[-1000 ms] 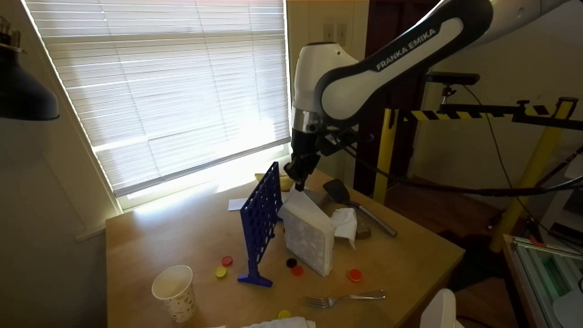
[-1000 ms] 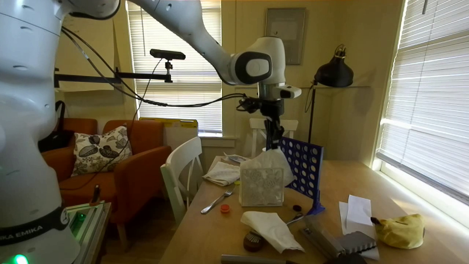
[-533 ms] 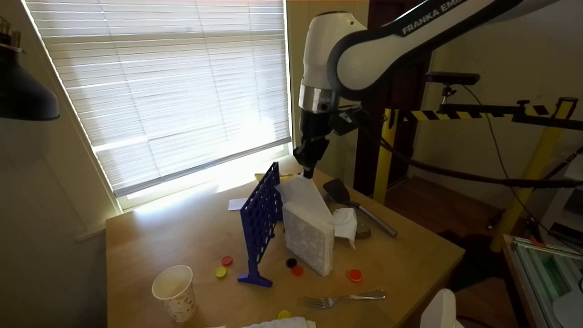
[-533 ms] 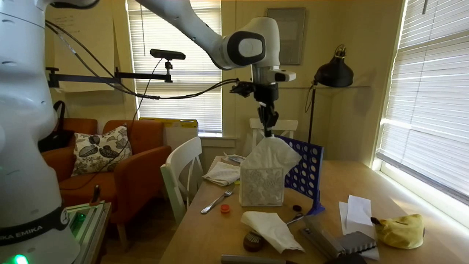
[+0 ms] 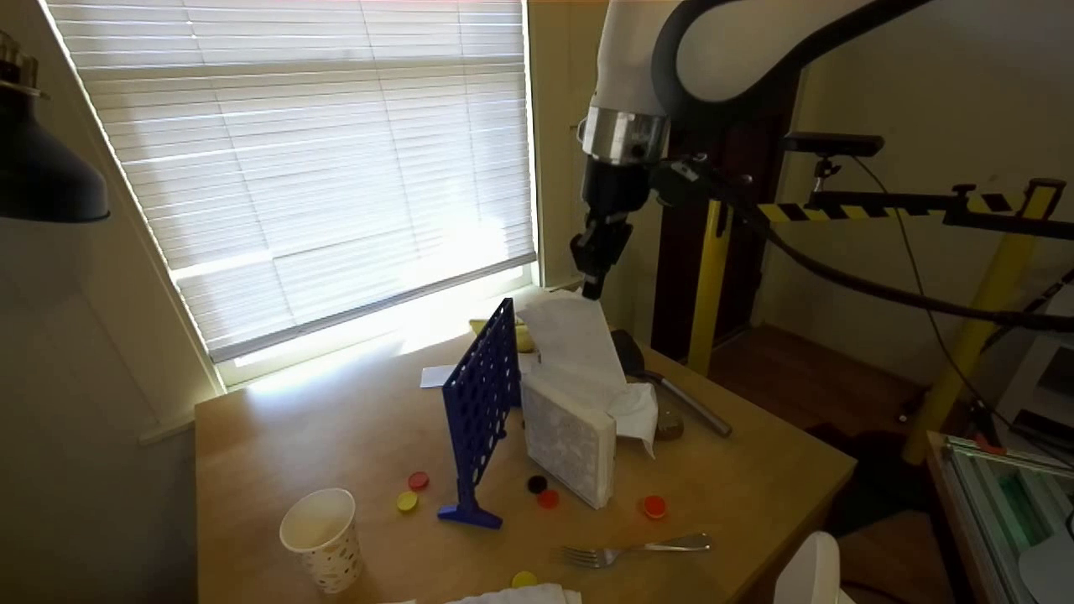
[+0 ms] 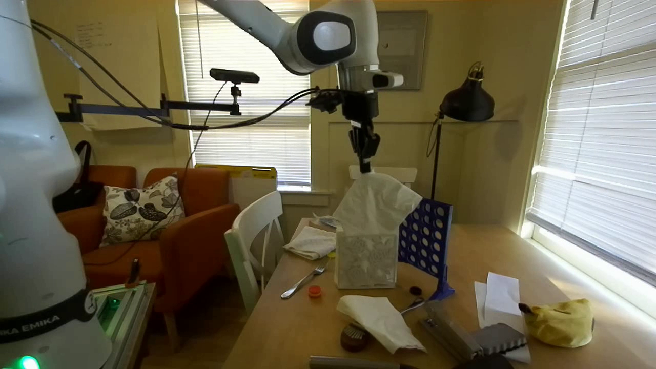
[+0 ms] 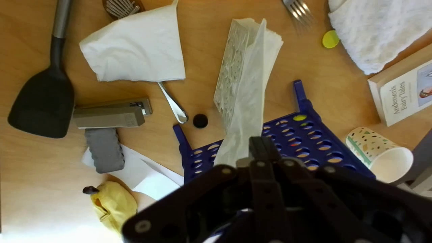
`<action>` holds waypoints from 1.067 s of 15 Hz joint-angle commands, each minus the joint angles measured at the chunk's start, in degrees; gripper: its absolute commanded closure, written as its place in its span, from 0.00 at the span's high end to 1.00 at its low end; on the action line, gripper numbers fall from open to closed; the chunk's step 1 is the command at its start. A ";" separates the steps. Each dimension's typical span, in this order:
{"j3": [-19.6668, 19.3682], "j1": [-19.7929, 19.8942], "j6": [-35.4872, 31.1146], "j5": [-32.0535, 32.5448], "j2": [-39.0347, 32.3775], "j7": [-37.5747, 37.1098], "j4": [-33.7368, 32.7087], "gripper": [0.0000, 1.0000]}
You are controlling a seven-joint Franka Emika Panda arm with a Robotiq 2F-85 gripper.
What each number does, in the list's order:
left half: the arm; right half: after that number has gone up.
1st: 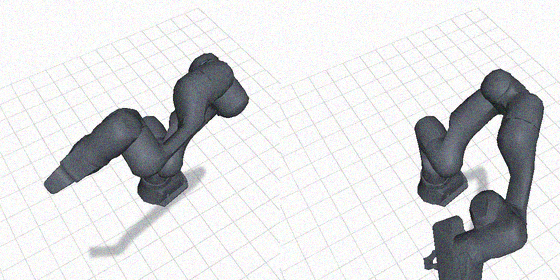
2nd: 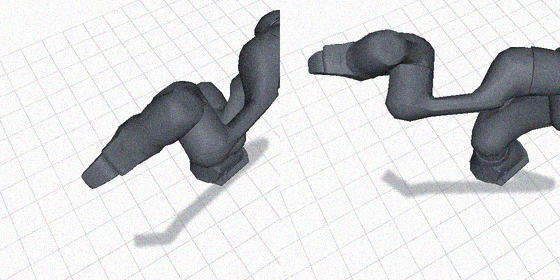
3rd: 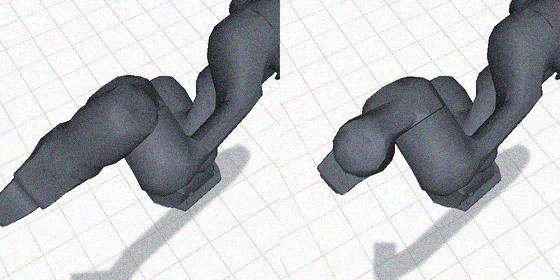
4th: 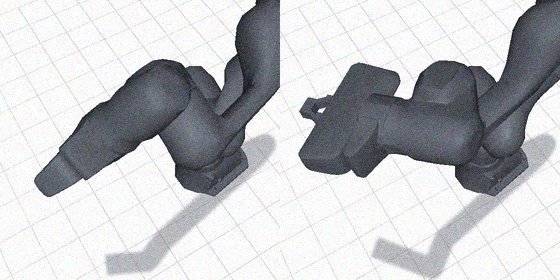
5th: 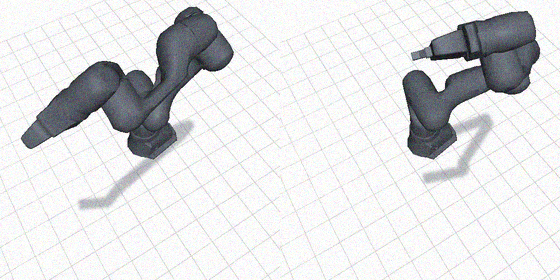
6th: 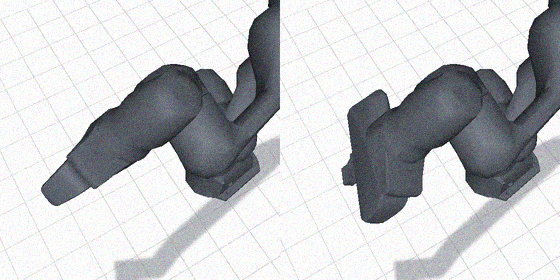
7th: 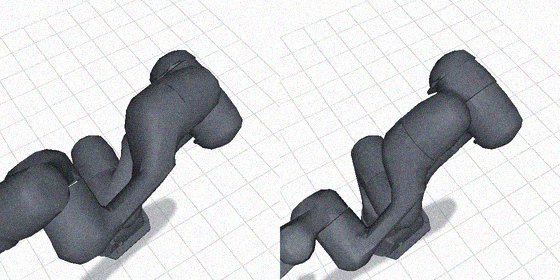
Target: Pick up the tissue paper and put it on the right and move one piece to the left
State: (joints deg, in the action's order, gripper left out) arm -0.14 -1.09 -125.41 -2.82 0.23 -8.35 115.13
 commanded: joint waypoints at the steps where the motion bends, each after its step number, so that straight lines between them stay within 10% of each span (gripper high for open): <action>1: -0.55 0.96 1.34 -2.93 5.20 3.33 3.46 0.00; 16: -3.00 4.03 0.90 0.78 7.59 2.44 6.29 0.00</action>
State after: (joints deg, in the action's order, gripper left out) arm -3.15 2.01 -124.65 -3.90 8.43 -5.06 120.53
